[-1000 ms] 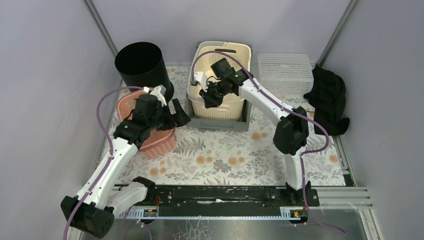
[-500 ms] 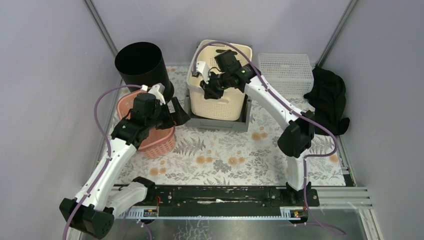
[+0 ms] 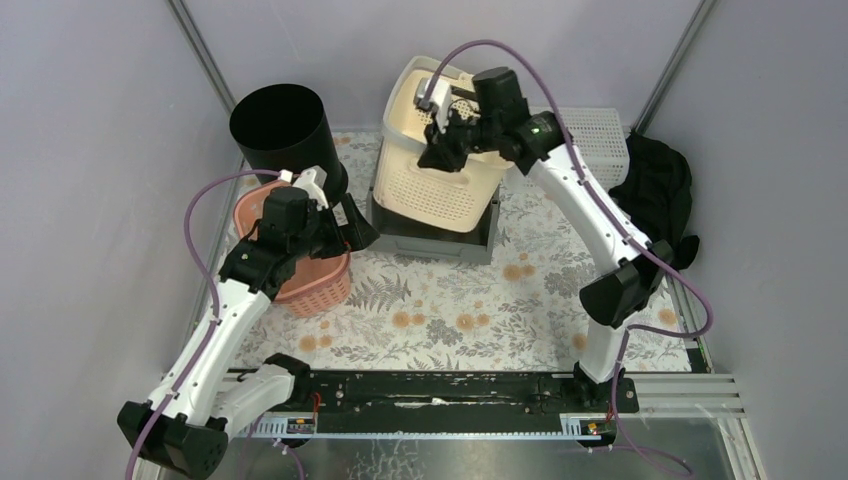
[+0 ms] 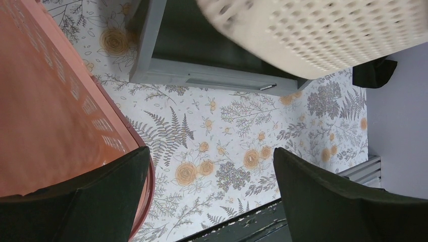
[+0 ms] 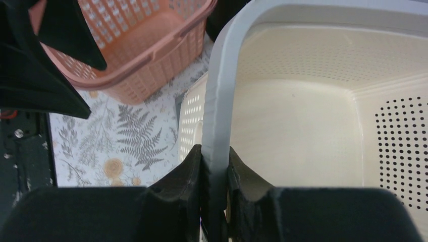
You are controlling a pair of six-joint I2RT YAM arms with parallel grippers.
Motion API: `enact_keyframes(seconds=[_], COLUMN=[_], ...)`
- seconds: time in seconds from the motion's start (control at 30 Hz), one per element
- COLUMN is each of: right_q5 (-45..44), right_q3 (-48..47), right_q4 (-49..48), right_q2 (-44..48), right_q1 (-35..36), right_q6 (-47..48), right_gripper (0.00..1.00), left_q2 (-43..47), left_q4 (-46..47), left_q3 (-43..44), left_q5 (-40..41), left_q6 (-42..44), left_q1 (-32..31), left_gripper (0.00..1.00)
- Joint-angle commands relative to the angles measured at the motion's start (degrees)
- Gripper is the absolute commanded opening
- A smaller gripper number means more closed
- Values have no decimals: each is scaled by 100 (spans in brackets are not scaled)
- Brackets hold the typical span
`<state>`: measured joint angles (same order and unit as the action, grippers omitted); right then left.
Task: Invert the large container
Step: Pick up the container from the container, then turn the container upside down at the center of the board.
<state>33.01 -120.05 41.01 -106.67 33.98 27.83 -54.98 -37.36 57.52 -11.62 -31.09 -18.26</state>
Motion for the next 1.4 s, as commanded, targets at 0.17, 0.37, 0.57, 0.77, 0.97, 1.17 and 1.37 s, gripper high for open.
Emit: enact_keyframes(seconds=[0.17, 0.37, 0.57, 0.77, 0.97, 1.17, 1.37], right_q5=[-32, -425, -1214, -1892, -2741, -3206, -3319], right_q3=[-1073, -987, -818, -277, 36, 348, 547], right_q4=[-1504, -1703, -1722, -1518, -749, -70, 437], right_q2=[987, 1514, 2075, 2676, 3145, 3657, 3985], right_q1=[-450, -453, -448, -446, -453, -449, -451], right_q6=[-641, -710, -814, -975, -1704, -2531, -3389], right_gripper=[0, 0, 0, 0, 0, 0, 0], left_q2=[164, 120, 59, -38, -35, -200, -482], left_q4=[2, 49, 110, 183, 224, 362, 510], left_q3=[94, 74, 84, 52, -54, -176, -223], left_q5=[-50, -116, -184, -273, -341, -422, -324], left_q6=[68, 35, 20, -6, -51, -114, -165], left_q1=[33, 29, 26, 34, 33, 23, -23], left_gripper=[100, 100, 100, 100, 100, 100, 100])
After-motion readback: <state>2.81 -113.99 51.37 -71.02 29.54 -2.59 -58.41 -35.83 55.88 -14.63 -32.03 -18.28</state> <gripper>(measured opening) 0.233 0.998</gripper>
